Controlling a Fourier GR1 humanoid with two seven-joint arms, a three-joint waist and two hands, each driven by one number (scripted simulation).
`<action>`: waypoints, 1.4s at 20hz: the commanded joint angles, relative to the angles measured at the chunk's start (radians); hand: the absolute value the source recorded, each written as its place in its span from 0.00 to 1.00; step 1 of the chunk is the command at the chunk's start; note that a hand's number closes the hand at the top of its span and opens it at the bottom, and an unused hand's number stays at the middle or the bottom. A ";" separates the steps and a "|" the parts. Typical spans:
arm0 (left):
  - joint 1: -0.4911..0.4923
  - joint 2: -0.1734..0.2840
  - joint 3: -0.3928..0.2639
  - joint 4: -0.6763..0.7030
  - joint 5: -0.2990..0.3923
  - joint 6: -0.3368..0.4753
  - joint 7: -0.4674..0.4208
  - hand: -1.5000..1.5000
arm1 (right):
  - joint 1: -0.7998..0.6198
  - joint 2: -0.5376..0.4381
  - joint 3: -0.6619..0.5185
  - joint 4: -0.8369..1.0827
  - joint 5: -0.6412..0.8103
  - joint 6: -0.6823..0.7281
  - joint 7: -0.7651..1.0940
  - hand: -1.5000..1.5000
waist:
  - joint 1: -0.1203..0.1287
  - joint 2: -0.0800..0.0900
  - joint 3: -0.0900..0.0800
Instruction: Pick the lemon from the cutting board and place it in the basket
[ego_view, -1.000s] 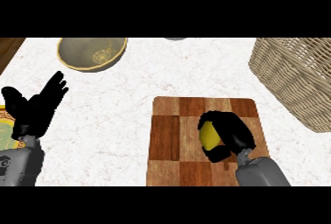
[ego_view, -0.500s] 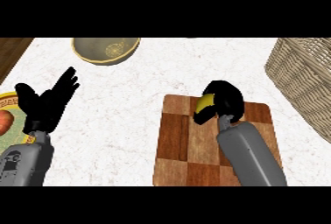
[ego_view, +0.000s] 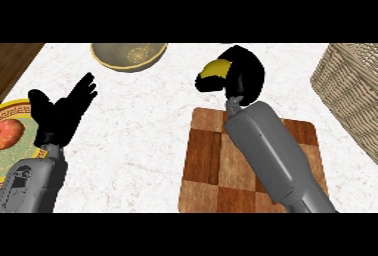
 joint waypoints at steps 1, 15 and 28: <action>0.016 0.007 0.009 0.008 0.007 -0.013 -0.023 0.50 | -0.184 0.004 0.045 0.096 0.096 -0.185 0.113 1.00 | -0.002 -0.006 -0.003; 0.051 -0.016 0.016 -0.011 -0.012 0.039 -0.009 0.50 | -0.599 -0.022 -0.137 0.478 0.313 -0.143 0.313 1.00 | -0.077 -0.014 -0.002; 0.055 -0.005 0.036 0.004 -0.012 0.032 -0.042 0.50 | -0.731 -0.250 -0.262 0.710 0.424 -0.109 0.280 1.00 | -0.087 -0.010 -0.003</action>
